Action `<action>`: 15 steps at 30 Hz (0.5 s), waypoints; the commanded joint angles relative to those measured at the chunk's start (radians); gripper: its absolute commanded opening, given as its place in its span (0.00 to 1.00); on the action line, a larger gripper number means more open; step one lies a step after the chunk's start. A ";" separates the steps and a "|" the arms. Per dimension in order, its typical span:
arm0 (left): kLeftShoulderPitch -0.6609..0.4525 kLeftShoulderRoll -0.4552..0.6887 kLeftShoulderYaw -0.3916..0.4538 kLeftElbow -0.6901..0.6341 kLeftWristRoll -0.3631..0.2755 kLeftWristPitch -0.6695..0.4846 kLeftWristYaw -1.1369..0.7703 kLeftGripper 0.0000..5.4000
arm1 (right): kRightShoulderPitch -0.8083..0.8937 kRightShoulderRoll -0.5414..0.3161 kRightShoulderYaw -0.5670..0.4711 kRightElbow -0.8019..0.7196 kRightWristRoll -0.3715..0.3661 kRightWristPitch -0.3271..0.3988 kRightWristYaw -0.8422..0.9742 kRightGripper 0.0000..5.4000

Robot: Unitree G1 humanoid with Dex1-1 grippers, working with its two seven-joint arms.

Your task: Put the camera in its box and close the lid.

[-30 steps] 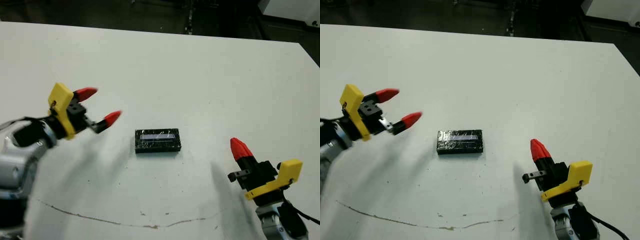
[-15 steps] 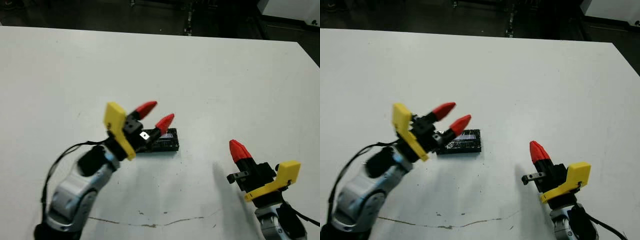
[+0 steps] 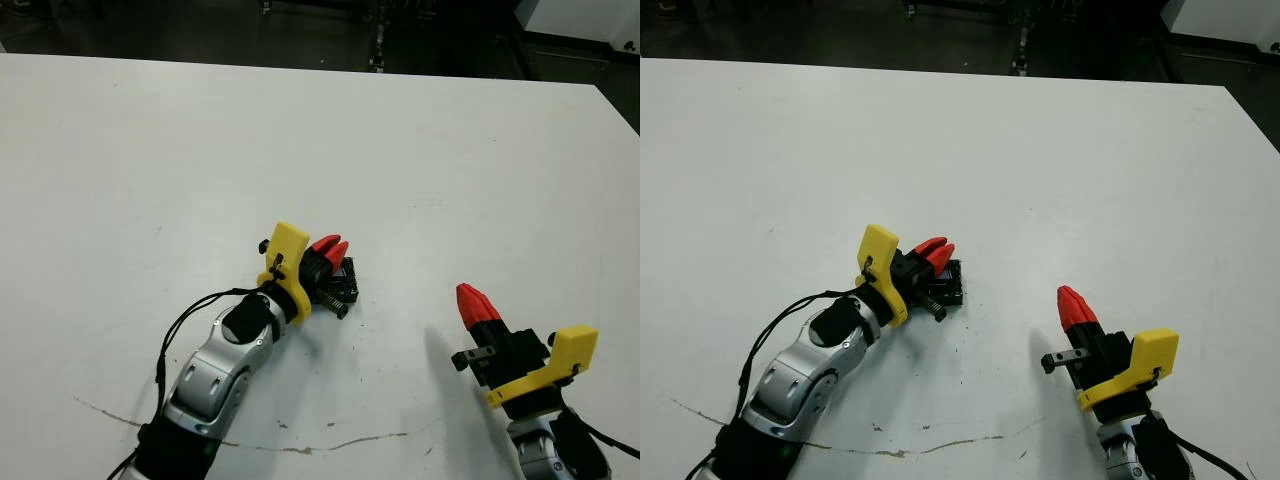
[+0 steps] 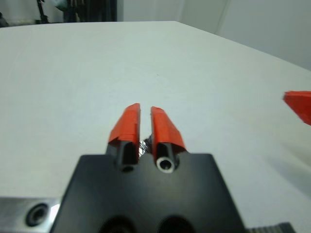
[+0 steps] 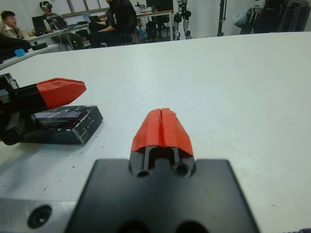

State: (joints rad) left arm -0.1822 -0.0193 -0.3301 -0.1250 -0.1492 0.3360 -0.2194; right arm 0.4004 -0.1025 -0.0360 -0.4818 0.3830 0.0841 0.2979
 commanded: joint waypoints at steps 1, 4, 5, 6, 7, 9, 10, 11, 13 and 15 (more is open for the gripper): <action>0.054 0.000 -0.017 0.067 0.025 -0.013 -0.004 0.00 | 0.005 -0.004 -0.004 0.004 0.004 -0.001 0.000 0.00; 0.081 0.001 -0.026 0.080 0.033 -0.025 -0.013 0.00 | 0.006 -0.004 -0.005 0.001 0.004 0.006 -0.004 0.00; 0.093 0.002 -0.031 0.073 0.035 -0.016 -0.012 0.00 | 0.007 -0.003 -0.005 -0.001 0.006 0.010 -0.006 0.00; 0.102 0.003 -0.034 0.068 0.036 -0.009 -0.011 0.00 | 0.007 -0.003 -0.005 -0.001 0.007 0.012 -0.006 0.00; 0.110 0.005 -0.038 0.066 0.037 -0.005 -0.013 0.00 | 0.005 -0.003 -0.005 0.003 0.008 0.005 -0.001 0.00; 0.125 0.008 -0.044 0.060 0.033 0.004 -0.021 0.00 | 0.004 -0.004 -0.005 0.005 0.010 0.000 0.004 0.00; 0.134 0.010 -0.047 0.055 0.031 0.008 -0.024 0.00 | 0.005 -0.005 -0.004 0.005 0.000 -0.005 0.001 0.00; 0.143 0.012 -0.049 0.047 0.029 0.014 -0.027 0.00 | 0.005 -0.005 -0.003 0.003 -0.005 -0.004 -0.002 0.00; 0.157 0.017 -0.050 0.032 0.027 0.016 -0.033 0.00 | 0.006 -0.004 -0.004 0.001 -0.002 0.004 -0.005 0.00; 0.170 0.021 -0.044 0.003 0.017 0.028 -0.039 0.00 | 0.007 -0.003 -0.004 -0.002 0.002 0.011 -0.008 0.00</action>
State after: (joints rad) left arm -0.0864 -0.0285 -0.3629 -0.1581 -0.1298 0.2780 -0.2465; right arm 0.4008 -0.1025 -0.0359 -0.4822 0.3817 0.0843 0.2970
